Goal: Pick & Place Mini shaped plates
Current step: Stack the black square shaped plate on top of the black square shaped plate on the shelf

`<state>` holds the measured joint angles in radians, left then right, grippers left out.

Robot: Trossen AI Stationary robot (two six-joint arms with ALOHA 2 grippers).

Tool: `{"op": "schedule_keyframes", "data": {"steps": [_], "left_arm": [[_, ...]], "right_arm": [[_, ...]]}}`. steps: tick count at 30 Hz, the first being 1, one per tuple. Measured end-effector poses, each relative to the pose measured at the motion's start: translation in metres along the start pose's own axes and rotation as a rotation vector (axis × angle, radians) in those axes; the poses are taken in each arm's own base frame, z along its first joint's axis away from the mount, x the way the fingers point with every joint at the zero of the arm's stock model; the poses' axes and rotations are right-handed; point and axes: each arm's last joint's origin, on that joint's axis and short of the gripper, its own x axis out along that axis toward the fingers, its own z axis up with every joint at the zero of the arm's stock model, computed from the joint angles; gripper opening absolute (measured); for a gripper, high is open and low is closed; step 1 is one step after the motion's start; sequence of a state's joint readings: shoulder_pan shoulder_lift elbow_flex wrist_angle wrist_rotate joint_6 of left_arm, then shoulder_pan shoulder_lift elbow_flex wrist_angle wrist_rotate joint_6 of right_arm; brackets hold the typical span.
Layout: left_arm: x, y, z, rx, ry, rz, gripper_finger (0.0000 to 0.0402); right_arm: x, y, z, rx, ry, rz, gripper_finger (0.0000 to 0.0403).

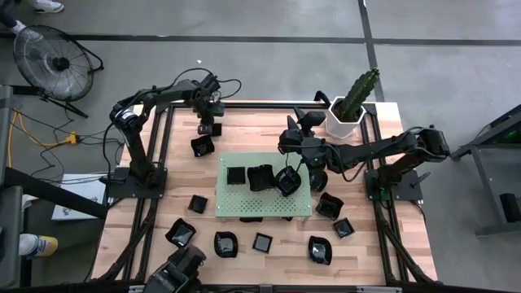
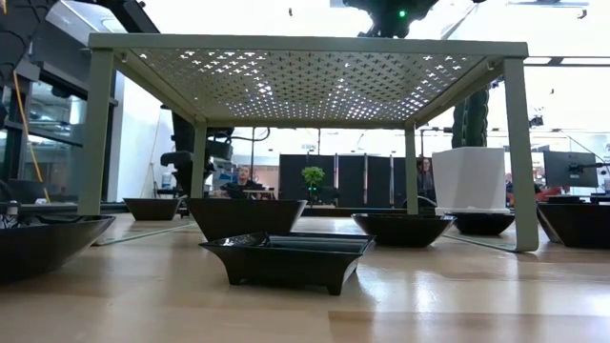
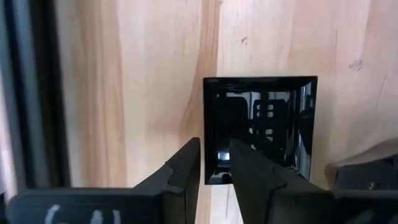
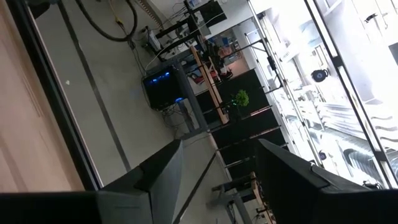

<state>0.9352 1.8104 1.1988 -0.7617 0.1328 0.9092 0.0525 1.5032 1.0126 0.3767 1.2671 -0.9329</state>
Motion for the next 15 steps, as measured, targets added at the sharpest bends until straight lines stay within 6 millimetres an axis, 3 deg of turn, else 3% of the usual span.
{"op": "schedule_keyframes", "data": {"steps": [15], "left_arm": [[-0.0037,0.0000,0.0000,0.005,0.006,0.020,0.0082]], "right_arm": [[0.0000,0.0000,0.0000,0.001,0.001,0.000,0.0197]]}}
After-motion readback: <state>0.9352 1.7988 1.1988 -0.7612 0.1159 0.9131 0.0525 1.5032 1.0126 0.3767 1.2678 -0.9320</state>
